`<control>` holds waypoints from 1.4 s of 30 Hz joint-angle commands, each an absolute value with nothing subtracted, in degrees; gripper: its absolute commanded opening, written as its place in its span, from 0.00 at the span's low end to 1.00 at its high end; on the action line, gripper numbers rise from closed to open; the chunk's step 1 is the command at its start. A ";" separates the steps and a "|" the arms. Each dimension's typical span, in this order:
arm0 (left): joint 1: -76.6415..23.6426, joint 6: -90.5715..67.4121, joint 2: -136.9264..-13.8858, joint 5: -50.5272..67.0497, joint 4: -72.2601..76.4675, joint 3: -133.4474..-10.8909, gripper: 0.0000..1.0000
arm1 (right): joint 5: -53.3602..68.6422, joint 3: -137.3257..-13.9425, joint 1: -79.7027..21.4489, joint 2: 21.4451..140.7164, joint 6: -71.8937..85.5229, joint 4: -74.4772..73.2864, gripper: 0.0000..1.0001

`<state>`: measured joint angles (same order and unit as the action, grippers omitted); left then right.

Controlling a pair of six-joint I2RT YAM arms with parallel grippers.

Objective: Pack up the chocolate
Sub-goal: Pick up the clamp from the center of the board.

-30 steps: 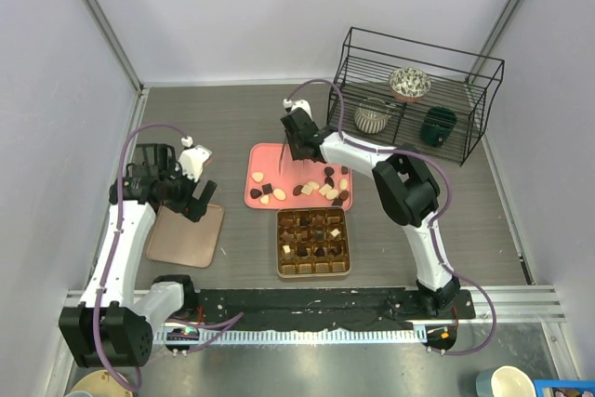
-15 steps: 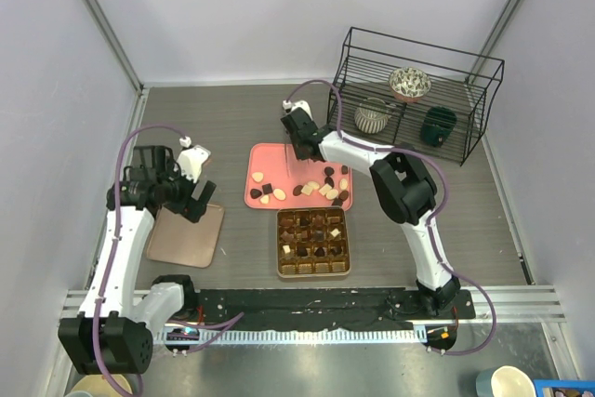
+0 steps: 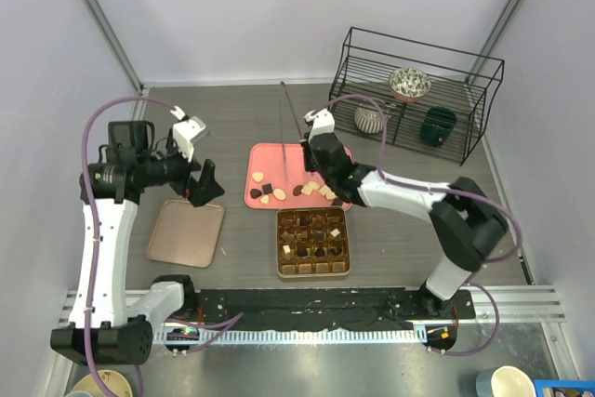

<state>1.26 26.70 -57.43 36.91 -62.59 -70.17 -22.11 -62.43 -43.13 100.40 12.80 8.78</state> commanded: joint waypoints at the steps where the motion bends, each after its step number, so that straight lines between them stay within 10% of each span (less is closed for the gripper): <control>1: 1.58 28.99 -63.01 56.92 -71.97 -79.44 1.00 | -24.52 -55.74 -48.94 85.82 13.45 33.36 0.01; 7: 1.58 47.15 -73.55 71.70 -95.04 -90.69 1.00 | -27.16 -46.15 -57.91 73.66 12.22 47.62 0.01; 20: -12.21 42.81 -69.18 78.66 -94.92 -91.67 1.00 | -26.29 -36.13 -62.66 64.69 13.97 61.52 0.01; 42: -16.35 12.85 -65.13 85.16 -64.70 -81.39 1.00 | -17.05 -39.11 -64.69 70.48 13.88 70.57 0.01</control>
